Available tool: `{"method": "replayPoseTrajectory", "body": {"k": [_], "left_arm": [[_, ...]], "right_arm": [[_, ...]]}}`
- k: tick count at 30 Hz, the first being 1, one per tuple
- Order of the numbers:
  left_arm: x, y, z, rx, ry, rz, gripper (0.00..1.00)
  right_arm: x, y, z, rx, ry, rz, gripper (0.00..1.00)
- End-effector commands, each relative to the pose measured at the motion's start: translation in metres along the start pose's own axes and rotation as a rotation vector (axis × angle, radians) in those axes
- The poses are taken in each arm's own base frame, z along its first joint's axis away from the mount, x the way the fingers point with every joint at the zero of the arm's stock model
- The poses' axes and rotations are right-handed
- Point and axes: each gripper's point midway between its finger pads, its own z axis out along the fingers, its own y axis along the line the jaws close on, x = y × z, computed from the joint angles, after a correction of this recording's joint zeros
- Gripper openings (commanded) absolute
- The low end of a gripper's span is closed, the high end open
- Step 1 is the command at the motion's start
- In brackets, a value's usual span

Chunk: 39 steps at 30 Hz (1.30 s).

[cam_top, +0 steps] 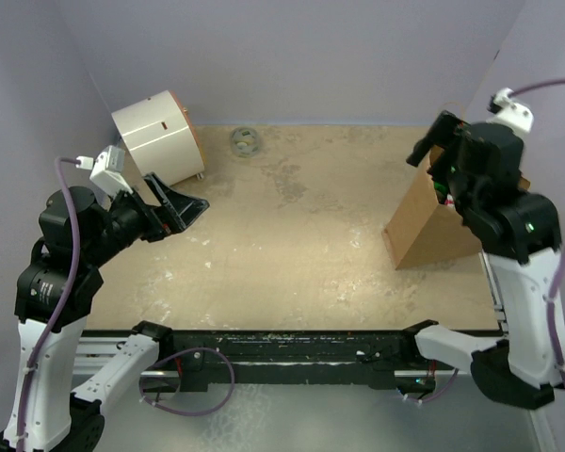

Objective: Take the snacks out of the paper bag

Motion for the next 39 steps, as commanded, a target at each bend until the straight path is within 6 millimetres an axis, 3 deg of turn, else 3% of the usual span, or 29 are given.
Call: {"method": "replayPoseTrajectory", "body": {"k": [1, 7, 15, 21, 28, 33, 39], "left_arm": [[-0.009, -0.016, 0.013, 0.069, 0.012, 0.017, 0.99], [-0.021, -0.032, 0.038, 0.131, 0.049, 0.017, 0.99], [-0.030, -0.028, 0.065, 0.131, 0.041, 0.024, 0.99], [-0.047, -0.028, 0.076, 0.096, 0.029, 0.104, 0.99], [-0.060, -0.029, 0.081, 0.069, 0.017, 0.158, 0.99], [-0.062, -0.030, 0.083, 0.070, 0.031, 0.174, 0.99], [-0.066, -0.030, 0.080, 0.048, 0.029, 0.186, 0.99]], "right_arm": [[-0.026, 0.016, 0.042, 0.071, -0.084, 0.007, 0.99], [-0.027, 0.022, 0.114, 0.111, -0.043, 0.085, 1.00], [-0.023, -0.010, 0.184, 0.155, -0.010, 0.121, 0.94], [-0.021, -0.019, 0.219, 0.143, -0.018, 0.071, 0.79], [-0.001, -0.020, 0.252, 0.130, 0.033, 0.029, 0.68], [0.005, -0.022, 0.268, 0.143, 0.042, -0.010, 0.67], [0.012, -0.007, 0.281, 0.061, 0.093, -0.068, 0.50]]}}
